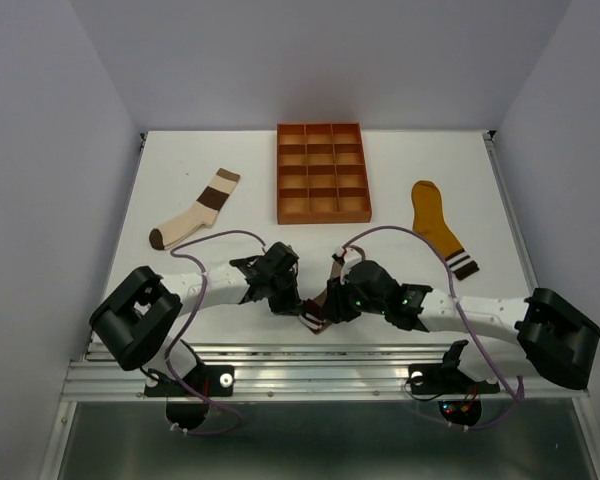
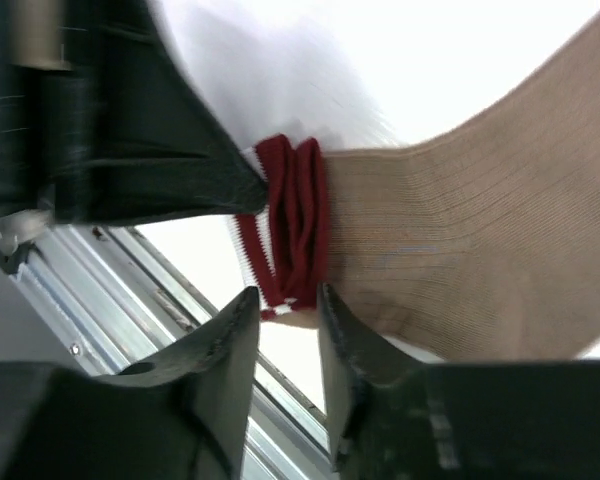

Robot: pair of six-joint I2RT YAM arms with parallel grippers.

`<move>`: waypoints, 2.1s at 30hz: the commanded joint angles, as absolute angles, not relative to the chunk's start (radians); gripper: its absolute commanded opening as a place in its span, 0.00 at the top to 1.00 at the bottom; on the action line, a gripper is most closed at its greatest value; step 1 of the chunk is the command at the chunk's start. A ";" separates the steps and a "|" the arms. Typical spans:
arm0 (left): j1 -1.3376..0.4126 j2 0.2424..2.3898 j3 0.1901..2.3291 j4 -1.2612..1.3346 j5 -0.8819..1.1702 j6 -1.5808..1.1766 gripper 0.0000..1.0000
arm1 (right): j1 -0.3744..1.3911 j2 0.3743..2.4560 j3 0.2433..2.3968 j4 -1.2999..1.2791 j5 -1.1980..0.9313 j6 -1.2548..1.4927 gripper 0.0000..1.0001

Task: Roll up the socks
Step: Roll the sock at the center of the board.

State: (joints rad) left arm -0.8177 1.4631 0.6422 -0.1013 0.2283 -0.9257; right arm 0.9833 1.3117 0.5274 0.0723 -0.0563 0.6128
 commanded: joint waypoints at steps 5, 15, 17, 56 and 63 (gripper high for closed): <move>-0.821 1.517 0.772 -0.459 0.173 -0.856 1.00 | 1.083 1.161 0.561 0.068 -0.017 0.332 0.52; -0.821 1.569 0.868 -0.598 0.268 -0.833 1.00 | 1.273 1.199 0.574 0.130 0.119 0.169 0.50; -0.821 1.577 0.897 -0.647 0.256 -0.833 1.00 | 1.302 1.235 0.589 0.136 0.141 0.147 0.50; -0.822 1.592 0.937 -0.727 0.287 -0.911 1.00 | 1.511 1.634 0.770 0.104 0.588 0.242 0.89; -0.822 1.572 0.931 -0.707 0.264 -0.917 0.80 | 1.511 1.609 0.739 0.092 0.533 0.327 0.99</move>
